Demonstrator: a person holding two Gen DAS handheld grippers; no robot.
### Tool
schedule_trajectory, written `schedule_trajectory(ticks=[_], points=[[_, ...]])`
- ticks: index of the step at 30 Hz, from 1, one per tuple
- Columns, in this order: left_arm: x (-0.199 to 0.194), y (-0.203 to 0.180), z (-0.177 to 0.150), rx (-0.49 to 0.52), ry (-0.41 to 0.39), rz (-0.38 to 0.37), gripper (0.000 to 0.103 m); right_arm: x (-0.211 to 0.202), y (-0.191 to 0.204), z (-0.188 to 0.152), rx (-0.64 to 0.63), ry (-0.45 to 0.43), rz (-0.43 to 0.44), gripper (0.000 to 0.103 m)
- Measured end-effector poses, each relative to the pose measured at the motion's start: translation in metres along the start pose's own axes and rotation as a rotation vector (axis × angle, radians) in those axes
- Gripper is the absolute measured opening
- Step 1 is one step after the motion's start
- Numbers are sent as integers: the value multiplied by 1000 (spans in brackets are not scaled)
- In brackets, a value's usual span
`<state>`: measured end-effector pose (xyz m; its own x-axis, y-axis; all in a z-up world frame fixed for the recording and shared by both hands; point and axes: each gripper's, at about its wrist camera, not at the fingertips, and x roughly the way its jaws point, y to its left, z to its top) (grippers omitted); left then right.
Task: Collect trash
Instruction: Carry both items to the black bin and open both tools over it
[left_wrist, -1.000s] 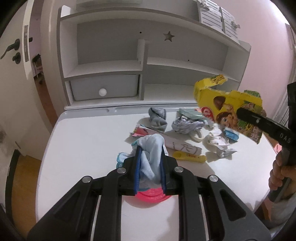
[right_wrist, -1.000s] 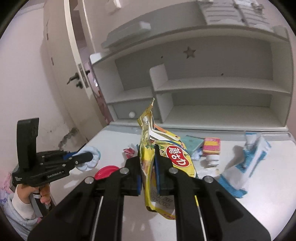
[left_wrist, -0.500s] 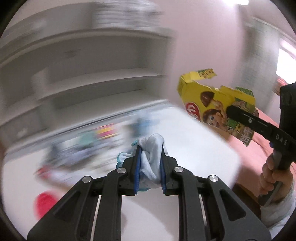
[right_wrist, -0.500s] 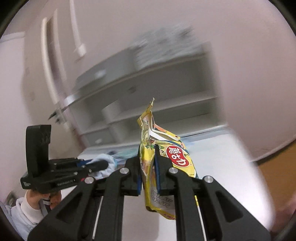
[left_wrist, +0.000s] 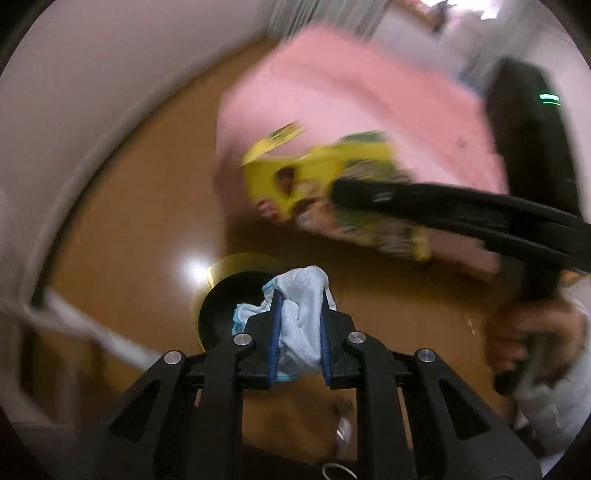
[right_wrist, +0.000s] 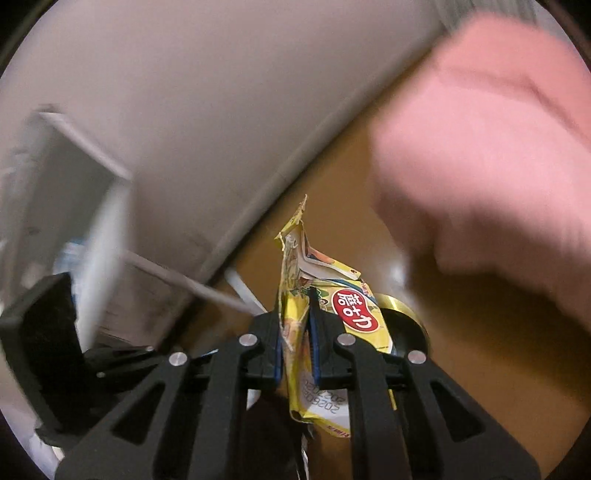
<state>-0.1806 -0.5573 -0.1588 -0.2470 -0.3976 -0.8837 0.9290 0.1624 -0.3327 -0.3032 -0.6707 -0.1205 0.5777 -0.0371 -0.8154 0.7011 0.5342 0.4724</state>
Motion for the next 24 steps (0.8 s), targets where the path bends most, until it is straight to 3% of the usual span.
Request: schedule_trajectory(ticks=[3,9,11,12,13,14,15,18,20,22,24], points=[[53,12,-4,-47,104,13,14,46,-43,-21,89,125,-5,11],[75,9,3,-53,146,38,15,67,-71,-21,145,165,26,11],[81,2,6,-34,158,70,22,68,-71,-21,157,169,44,16],[81,5,7,-38,159,81,42,69,-74,-19,165,180,40,29],[81,4,6,-57,144,77,77,70,-73,-19,175,191,44,41],[79,7,10,-68,124,71,91,70,-74,-20,190,193,59,70],[74,6,10,-74,81,76,95,67,-78,-16,199,183,69,78],[58,-2,9,-27,15,84,95,51,-78,-11,206,137,52,80],[37,-13,15,22,-52,121,95,28,-78,-6,220,62,2,80],[-4,-30,17,79,-200,143,95,-12,-70,0,191,-67,-113,80],[-64,-49,16,130,-386,179,96,-52,-53,2,143,-205,-255,94]])
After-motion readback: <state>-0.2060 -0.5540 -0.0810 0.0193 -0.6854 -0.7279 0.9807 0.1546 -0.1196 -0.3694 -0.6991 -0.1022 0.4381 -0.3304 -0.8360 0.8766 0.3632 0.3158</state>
